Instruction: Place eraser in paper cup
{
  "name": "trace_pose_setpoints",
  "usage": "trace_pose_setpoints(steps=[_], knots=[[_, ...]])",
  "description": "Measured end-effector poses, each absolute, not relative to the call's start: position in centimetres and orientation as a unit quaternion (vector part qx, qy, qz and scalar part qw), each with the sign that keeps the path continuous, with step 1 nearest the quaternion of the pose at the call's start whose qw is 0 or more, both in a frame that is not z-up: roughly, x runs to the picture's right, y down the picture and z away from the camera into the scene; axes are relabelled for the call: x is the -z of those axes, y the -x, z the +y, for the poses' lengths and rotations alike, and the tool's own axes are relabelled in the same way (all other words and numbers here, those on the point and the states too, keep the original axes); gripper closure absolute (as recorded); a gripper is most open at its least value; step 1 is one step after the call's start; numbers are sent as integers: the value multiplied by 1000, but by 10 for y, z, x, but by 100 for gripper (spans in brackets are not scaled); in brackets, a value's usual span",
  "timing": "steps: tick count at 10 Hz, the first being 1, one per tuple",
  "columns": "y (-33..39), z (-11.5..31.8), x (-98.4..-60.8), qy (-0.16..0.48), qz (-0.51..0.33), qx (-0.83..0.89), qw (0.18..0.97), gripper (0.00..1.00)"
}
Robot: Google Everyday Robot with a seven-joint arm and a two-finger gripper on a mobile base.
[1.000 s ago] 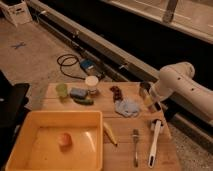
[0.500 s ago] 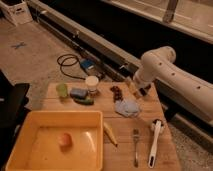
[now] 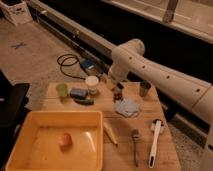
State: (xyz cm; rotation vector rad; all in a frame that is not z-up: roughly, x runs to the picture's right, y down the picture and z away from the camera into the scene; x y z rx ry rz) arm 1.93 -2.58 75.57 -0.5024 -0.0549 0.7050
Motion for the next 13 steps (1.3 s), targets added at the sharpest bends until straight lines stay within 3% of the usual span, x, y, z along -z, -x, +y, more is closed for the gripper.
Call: trace_pose_setpoints(steps=[3, 9, 13], knots=[[35, -36, -757, 265, -48, -288, 919, 100], [32, -36, -758, 265, -45, -291, 918, 100], [14, -47, -799, 268, -49, -334, 902, 100]])
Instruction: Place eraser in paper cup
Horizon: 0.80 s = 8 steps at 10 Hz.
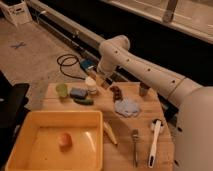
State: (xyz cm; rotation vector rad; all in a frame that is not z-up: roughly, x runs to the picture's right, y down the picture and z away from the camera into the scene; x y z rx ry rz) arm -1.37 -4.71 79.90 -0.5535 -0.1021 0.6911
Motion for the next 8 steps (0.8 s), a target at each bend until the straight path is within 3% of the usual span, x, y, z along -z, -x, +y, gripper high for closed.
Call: trace_pose_setpoints(steps=[8], knots=[[38, -82, -840, 268, -57, -328, 904, 100]])
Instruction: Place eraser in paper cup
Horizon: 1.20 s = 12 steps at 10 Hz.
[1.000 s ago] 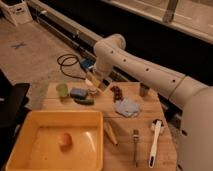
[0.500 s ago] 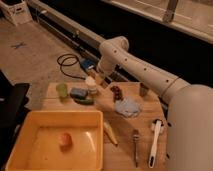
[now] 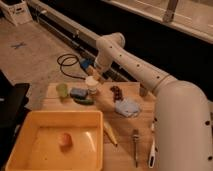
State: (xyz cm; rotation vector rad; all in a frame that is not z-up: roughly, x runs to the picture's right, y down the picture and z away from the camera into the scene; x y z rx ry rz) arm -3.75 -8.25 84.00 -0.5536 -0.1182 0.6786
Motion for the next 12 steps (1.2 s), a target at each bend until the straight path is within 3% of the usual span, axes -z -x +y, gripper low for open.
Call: trace_pose_setpoints(steps=[7, 12], knots=[[88, -107, -858, 262, -112, -309, 907, 100], [91, -105, -863, 225, -233, -349, 879, 100]])
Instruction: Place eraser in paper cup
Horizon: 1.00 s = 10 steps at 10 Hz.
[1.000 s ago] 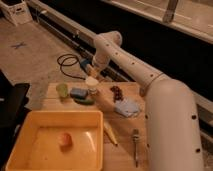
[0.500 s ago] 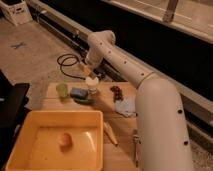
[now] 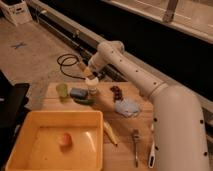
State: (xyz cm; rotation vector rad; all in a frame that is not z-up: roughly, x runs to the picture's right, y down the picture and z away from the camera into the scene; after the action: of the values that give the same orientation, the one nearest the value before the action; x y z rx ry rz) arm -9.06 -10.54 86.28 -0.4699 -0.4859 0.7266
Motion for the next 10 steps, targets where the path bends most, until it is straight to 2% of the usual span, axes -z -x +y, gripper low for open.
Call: trace_pose_setpoints(steps=[10], knots=[[106, -114, -882, 226, -287, -355, 861, 100]])
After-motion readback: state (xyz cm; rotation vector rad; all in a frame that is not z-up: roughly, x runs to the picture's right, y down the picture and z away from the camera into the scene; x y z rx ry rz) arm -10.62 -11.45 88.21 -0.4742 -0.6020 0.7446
